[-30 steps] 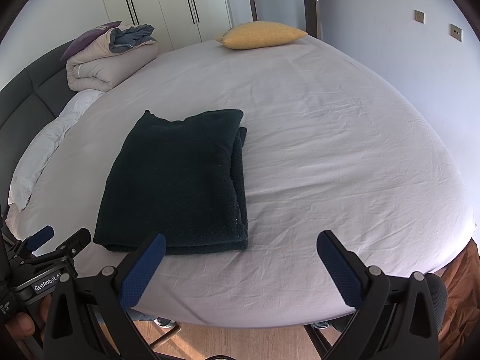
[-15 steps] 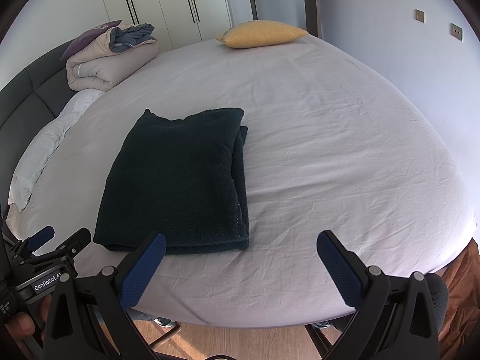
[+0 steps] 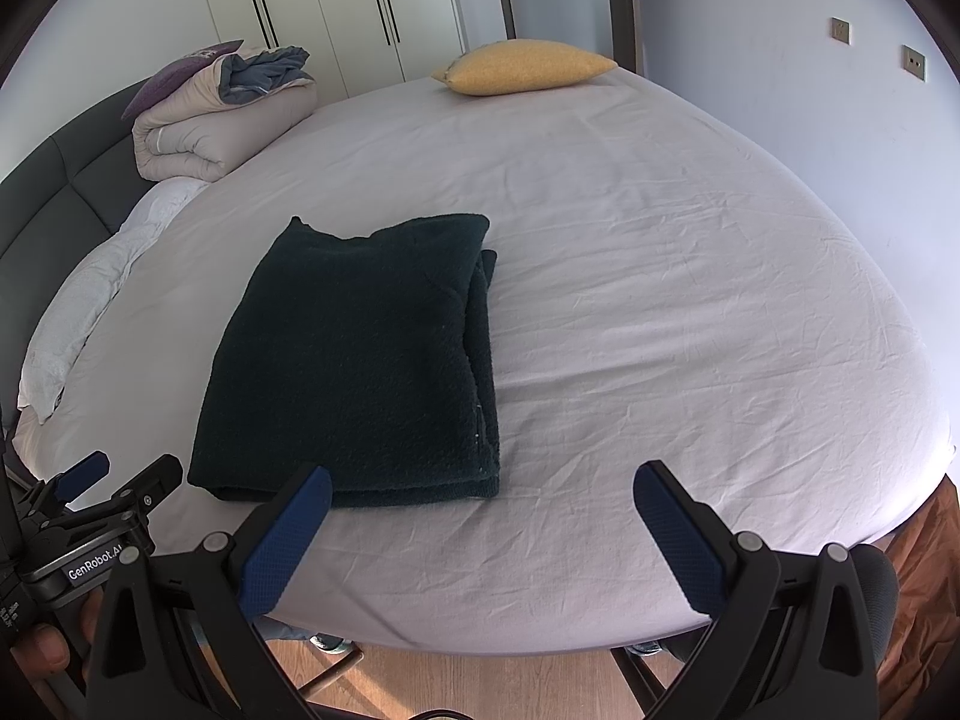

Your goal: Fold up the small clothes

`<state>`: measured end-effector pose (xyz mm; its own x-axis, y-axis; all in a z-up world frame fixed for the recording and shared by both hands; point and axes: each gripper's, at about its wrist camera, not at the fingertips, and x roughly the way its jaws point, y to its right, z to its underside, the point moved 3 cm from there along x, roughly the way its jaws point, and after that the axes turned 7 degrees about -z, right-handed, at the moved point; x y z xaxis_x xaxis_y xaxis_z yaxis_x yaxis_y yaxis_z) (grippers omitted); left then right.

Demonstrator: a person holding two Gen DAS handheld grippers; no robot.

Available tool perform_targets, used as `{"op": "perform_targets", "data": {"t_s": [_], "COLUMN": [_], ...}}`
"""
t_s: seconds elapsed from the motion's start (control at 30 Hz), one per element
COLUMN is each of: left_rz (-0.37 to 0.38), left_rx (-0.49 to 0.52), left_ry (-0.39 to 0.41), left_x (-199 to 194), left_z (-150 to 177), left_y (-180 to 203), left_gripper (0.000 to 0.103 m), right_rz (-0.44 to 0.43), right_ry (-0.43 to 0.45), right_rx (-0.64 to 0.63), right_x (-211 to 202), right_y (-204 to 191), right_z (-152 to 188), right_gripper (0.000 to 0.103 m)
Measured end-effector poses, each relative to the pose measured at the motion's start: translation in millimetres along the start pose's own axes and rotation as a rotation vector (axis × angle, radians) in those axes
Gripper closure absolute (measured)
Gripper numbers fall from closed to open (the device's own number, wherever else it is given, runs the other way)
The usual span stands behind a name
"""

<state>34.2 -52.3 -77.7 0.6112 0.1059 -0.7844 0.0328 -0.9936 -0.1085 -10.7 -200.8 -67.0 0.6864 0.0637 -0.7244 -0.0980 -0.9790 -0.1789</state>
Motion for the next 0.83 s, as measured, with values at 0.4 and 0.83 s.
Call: {"op": "perform_targets", "data": {"t_s": [0.4, 0.83], "left_rz": [0.003, 0.001], "left_rx": [0.001, 0.004], "left_ry": [-0.002, 0.001], "left_x": [-0.2, 0.3], "left_z": [1.2, 3.6], "left_y": [-0.1, 1.3], "left_gripper": [0.000, 0.000], "right_rz": [-0.003, -0.014], "right_ry": [-0.003, -0.014], "right_rx": [0.001, 0.009], "right_x": [0.8, 4.2], "right_y": [-1.5, -3.5], "right_z": [1.5, 6.2], "right_gripper": [0.000, 0.000]}}
